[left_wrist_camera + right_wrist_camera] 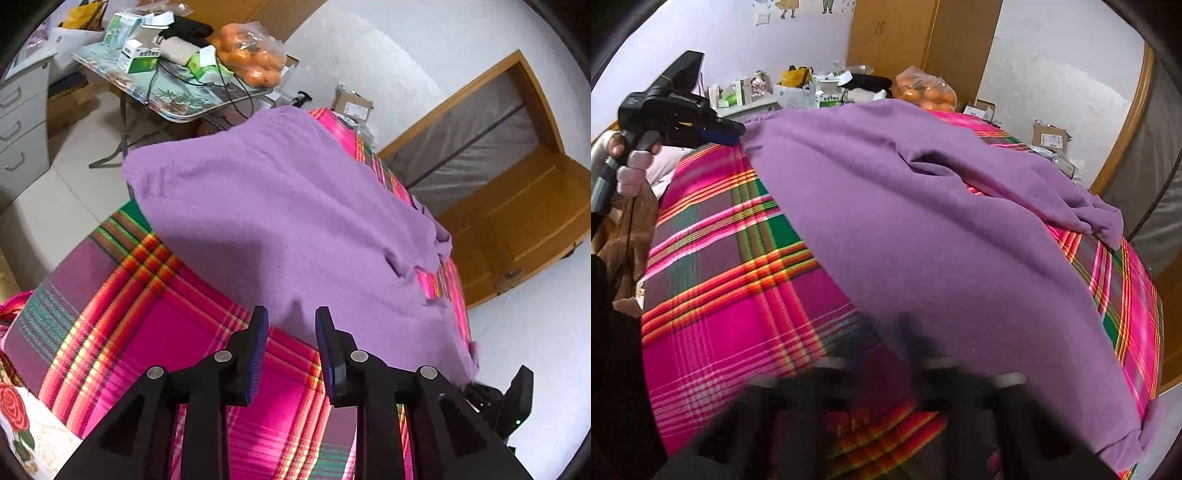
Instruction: Fold clothes
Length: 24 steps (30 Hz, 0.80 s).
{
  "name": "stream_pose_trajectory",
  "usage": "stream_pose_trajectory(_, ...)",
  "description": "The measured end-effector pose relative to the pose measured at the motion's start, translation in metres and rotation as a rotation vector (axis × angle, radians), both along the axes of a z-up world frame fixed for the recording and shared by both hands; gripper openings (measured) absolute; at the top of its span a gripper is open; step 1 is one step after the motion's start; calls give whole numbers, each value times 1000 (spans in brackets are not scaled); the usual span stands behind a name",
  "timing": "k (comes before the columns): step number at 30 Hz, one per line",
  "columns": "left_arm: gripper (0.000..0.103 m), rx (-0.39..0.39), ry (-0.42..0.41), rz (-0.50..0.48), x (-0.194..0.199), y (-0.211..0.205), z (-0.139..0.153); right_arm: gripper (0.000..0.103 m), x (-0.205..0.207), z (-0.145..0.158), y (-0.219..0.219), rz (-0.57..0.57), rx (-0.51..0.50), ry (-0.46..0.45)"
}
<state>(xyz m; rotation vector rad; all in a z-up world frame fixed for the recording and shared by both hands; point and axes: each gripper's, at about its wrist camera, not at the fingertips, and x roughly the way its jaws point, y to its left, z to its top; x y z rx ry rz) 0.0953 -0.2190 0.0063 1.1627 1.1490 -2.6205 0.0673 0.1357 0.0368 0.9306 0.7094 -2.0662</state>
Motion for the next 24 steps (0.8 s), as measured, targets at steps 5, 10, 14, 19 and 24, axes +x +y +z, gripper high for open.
stream_pose_trajectory(5, 27, 4, 6, 48, 7, -12, 3, 2, 18, 20, 8, 59, -49, -65)
stream_pose_trajectory(10, 28, 9, 15, 124, 15, -31, 4, 2, 55, 45, 23, 160, -120, -115)
stream_pose_trajectory(14, 35, 26, 20, 189, 20, -49, 0, 2, 54, 34, 39, 119, -126, -162)
stream_pose_trajectory(19, 41, 26, 21, 262, 23, -70, -7, 4, 50, 29, 40, 42, -99, -118)
stream_pose_trajectory(24, 43, 29, 23, 261, 11, -78, -15, 28, 56, 36, 17, 95, -138, -76)
